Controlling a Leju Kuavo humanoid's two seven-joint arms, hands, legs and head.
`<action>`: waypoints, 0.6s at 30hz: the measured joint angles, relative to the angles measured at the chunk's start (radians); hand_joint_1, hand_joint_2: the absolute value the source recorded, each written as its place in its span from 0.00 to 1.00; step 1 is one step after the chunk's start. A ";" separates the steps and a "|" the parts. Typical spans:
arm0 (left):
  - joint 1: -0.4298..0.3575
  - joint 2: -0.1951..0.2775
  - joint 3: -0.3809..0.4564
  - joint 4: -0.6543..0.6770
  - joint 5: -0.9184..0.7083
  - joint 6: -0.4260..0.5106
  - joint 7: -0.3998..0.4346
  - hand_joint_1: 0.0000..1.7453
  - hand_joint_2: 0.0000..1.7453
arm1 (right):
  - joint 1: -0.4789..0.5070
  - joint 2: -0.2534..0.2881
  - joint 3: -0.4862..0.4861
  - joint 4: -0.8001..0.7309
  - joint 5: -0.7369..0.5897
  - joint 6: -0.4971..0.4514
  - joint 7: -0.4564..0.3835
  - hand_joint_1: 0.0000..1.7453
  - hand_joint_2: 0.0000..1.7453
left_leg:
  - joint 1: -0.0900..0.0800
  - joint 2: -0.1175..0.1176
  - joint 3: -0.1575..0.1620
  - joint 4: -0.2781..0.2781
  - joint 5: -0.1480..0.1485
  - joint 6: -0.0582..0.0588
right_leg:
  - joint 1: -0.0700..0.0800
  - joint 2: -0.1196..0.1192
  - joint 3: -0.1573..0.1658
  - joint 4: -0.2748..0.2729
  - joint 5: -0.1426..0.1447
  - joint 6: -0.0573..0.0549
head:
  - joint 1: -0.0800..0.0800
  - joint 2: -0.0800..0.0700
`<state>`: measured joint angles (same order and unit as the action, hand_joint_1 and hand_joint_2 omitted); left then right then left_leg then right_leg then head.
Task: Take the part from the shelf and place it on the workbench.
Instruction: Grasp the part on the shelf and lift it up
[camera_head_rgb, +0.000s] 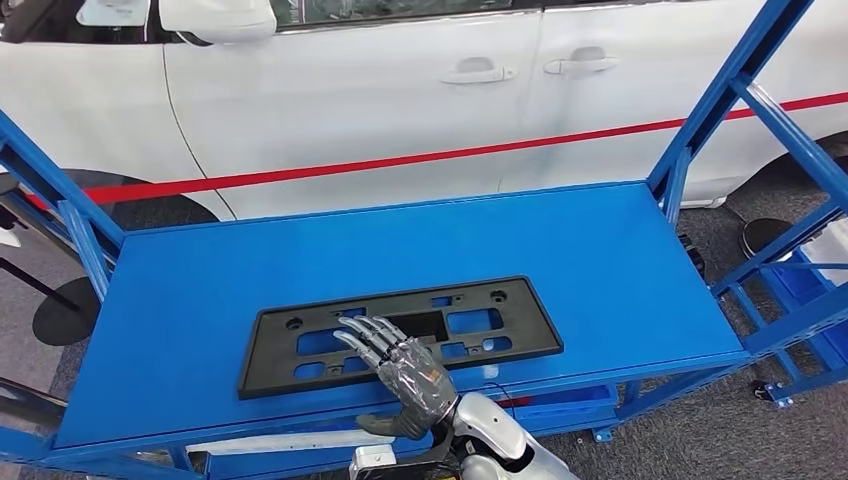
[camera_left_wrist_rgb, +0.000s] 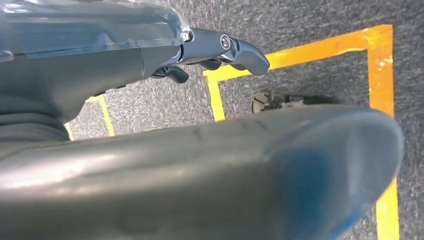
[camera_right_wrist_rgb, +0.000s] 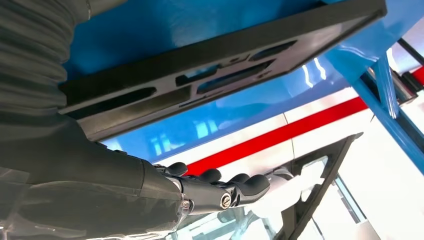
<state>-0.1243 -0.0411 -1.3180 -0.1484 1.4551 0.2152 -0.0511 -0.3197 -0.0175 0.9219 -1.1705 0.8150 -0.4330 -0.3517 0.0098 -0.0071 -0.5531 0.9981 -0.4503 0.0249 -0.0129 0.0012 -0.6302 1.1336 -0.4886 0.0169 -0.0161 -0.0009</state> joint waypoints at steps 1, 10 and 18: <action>0.000 -0.001 0.000 0.000 0.000 0.000 0.000 0.00 0.00 | -0.002 0.002 0.000 -0.001 0.001 0.000 0.002 0.00 1.00 | -0.002 -0.001 0.001 0.002 -0.002 -0.004 | 0.002 0.000 0.030 -0.063 0.023 -0.004 | 0.000 0.000; 0.000 -0.004 0.000 0.000 0.004 -0.002 -0.004 0.00 0.00 | -0.044 0.023 0.014 0.009 0.078 0.002 0.025 0.00 1.00 | 0.002 0.001 -0.096 0.214 -0.121 -0.047 | 0.002 -0.002 0.055 -0.131 0.039 -0.041 | -0.002 0.000; -0.001 -0.003 -0.007 0.000 0.006 -0.010 -0.009 0.00 0.00 | -0.124 0.050 0.019 0.092 0.137 0.004 0.045 0.00 1.00 | 0.002 0.002 -0.019 0.020 -0.002 -0.037 | 0.007 0.001 0.051 -0.117 0.032 -0.025 | -0.001 0.000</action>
<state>-0.1250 -0.0442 -1.3248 -0.1484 1.4613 0.2057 -0.0603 -0.4437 0.0324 0.9411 -1.0788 0.9519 -0.4287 -0.3066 0.0113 -0.0056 -0.5726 1.0183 -0.4520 -0.0120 -0.0058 0.0019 -0.5791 1.0165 -0.4569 -0.0082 -0.0174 -0.0008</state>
